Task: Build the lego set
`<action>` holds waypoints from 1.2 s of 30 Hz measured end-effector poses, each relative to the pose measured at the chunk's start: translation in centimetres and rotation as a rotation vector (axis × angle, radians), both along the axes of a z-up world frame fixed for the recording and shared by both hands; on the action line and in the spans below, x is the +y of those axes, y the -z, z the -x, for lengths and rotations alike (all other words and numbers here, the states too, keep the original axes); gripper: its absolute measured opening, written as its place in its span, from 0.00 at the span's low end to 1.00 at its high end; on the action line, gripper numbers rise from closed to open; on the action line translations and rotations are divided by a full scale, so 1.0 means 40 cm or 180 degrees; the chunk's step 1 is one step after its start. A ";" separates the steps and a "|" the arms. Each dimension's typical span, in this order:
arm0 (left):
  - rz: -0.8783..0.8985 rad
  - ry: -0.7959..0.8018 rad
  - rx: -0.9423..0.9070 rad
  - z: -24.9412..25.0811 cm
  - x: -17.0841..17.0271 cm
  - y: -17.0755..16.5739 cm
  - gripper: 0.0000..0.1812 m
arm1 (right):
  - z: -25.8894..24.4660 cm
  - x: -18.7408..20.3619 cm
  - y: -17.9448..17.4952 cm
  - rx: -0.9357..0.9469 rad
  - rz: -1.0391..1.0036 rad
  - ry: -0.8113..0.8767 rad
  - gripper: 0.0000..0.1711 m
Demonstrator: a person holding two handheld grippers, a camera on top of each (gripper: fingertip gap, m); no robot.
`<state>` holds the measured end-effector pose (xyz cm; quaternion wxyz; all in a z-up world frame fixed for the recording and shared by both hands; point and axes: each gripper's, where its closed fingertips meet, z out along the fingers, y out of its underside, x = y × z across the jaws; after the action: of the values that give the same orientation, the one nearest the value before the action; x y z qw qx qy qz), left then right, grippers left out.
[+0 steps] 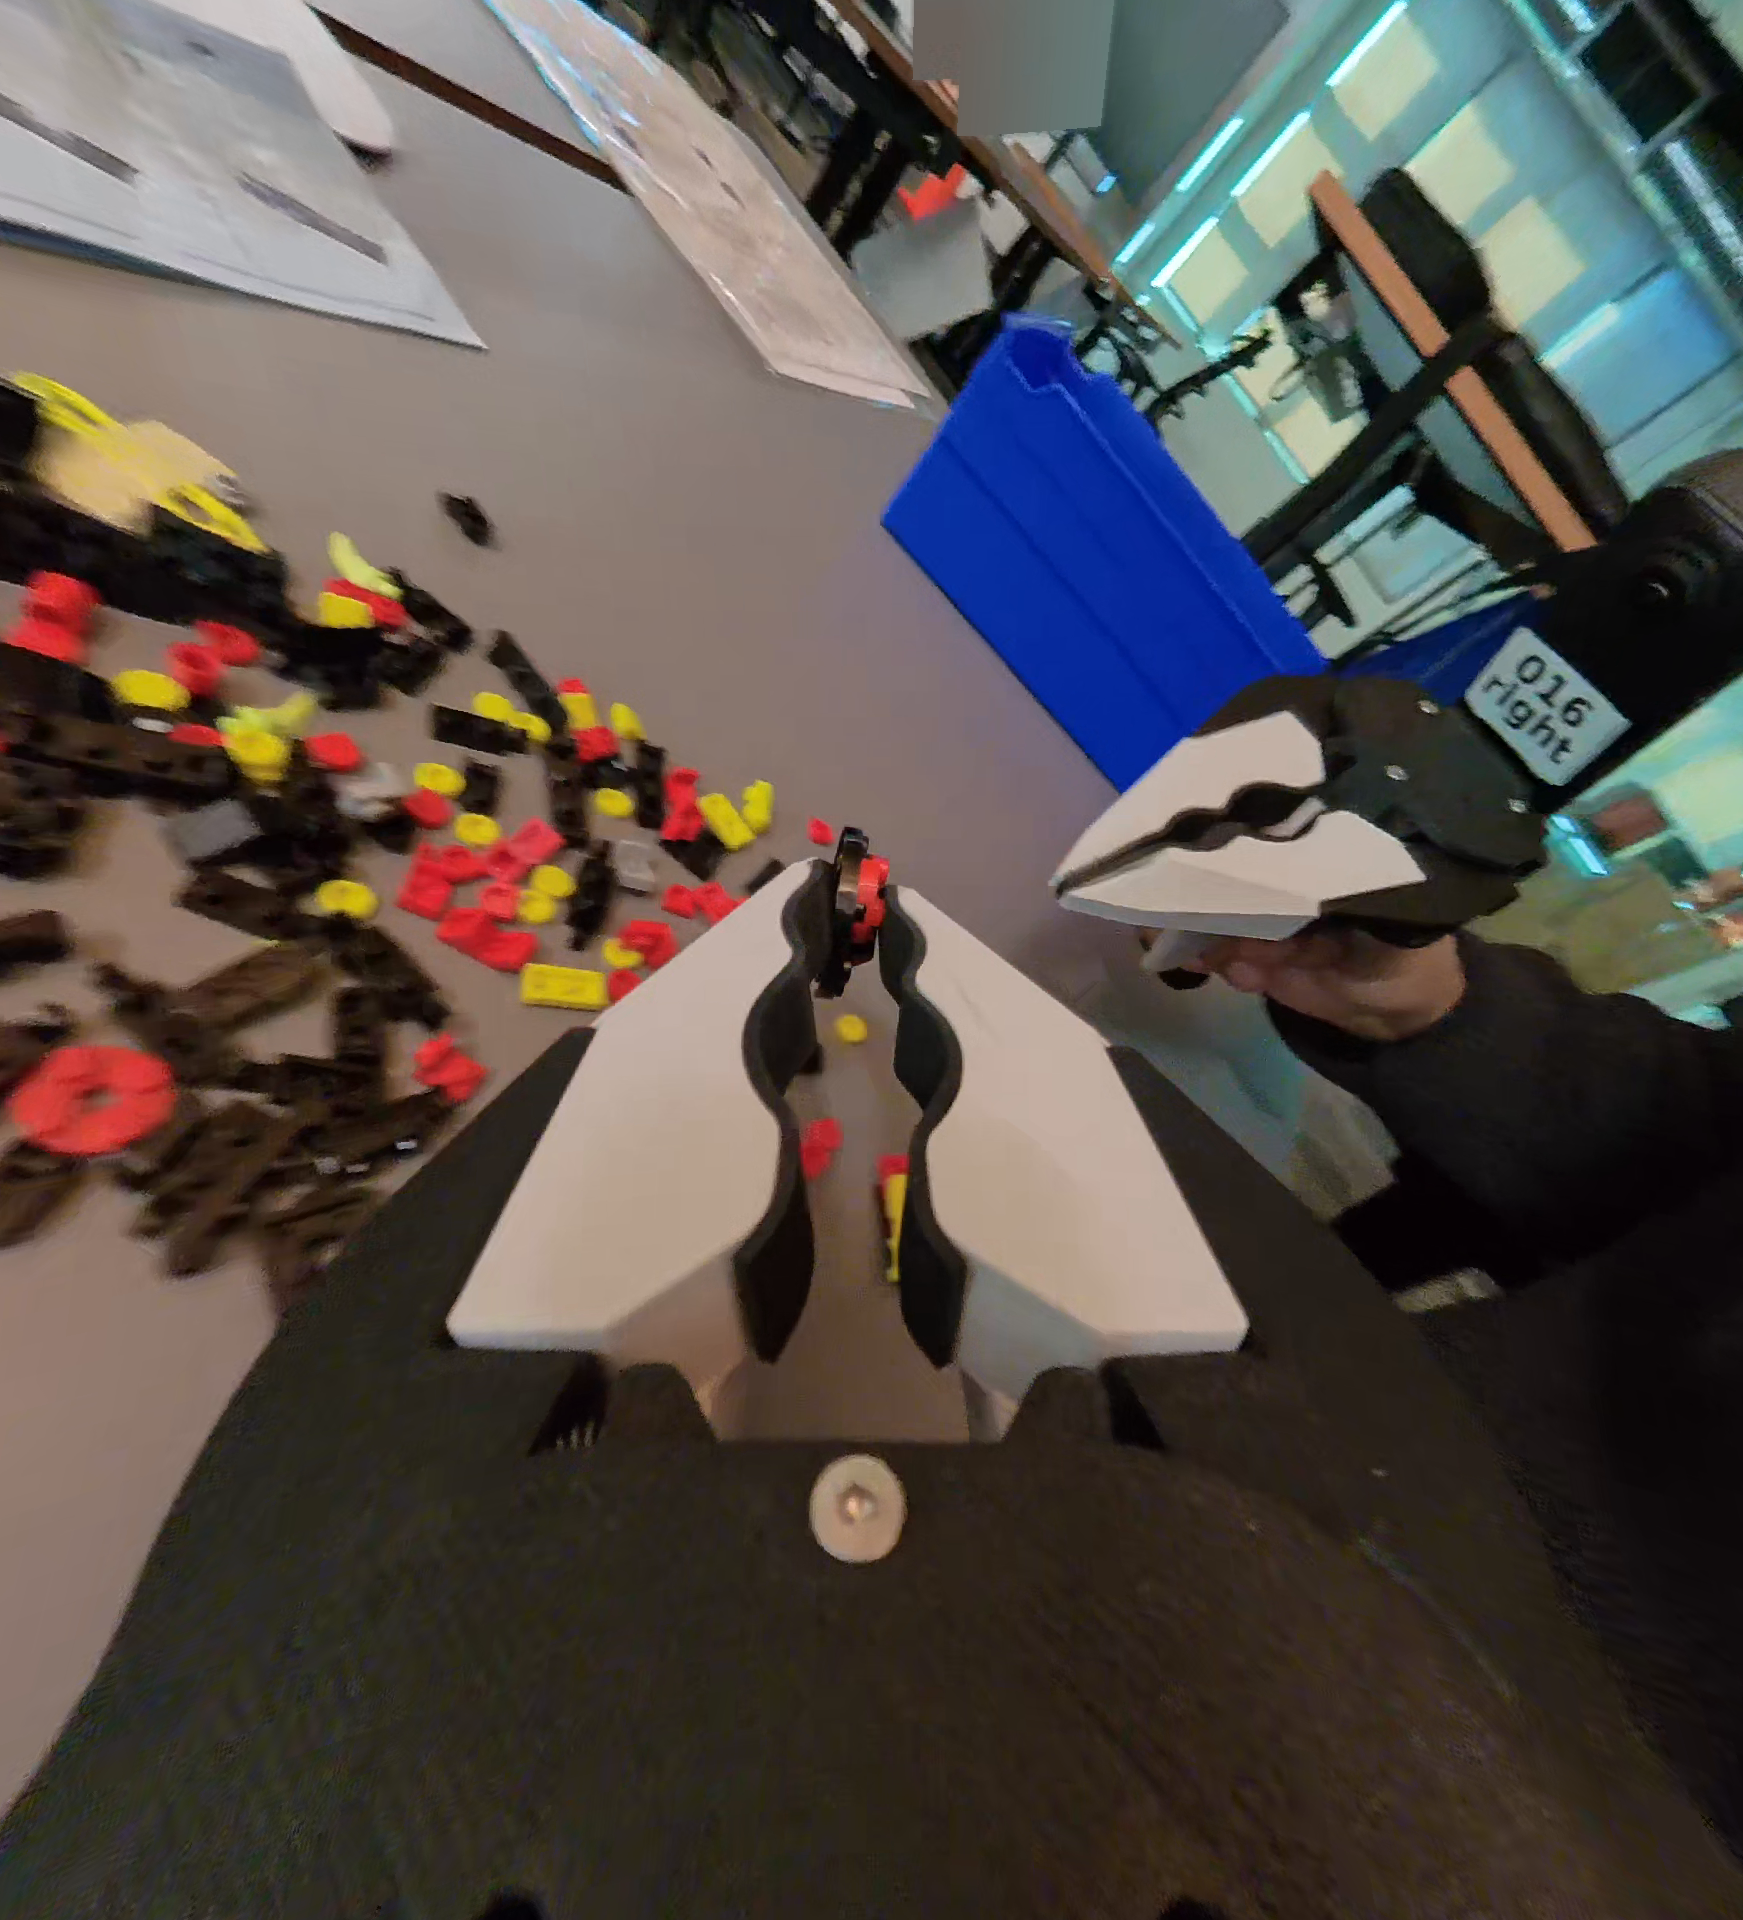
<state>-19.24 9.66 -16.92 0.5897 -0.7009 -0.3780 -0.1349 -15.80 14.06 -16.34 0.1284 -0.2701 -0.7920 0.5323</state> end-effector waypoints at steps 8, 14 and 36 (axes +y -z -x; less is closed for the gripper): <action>-0.0368 -0.0276 0.0052 0.054 -0.065 -0.054 0.02 | -0.026 -0.021 0.001 -0.0081 0.0176 -0.0144 0.00; -0.0537 -0.0206 0.0086 0.054 -0.073 -0.076 0.02 | -0.046 -0.051 0.020 0.0027 -0.0047 -0.0304 0.00; -0.0885 -0.0363 -0.0166 -0.111 -0.056 -0.147 0.03 | -0.107 -0.036 -0.035 0.0105 0.0469 -0.0093 0.05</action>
<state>-14.82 7.41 -11.05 0.6777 -0.5860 -0.4101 -0.1704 -11.54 12.61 -14.94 0.1134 -0.2583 -0.7523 0.5953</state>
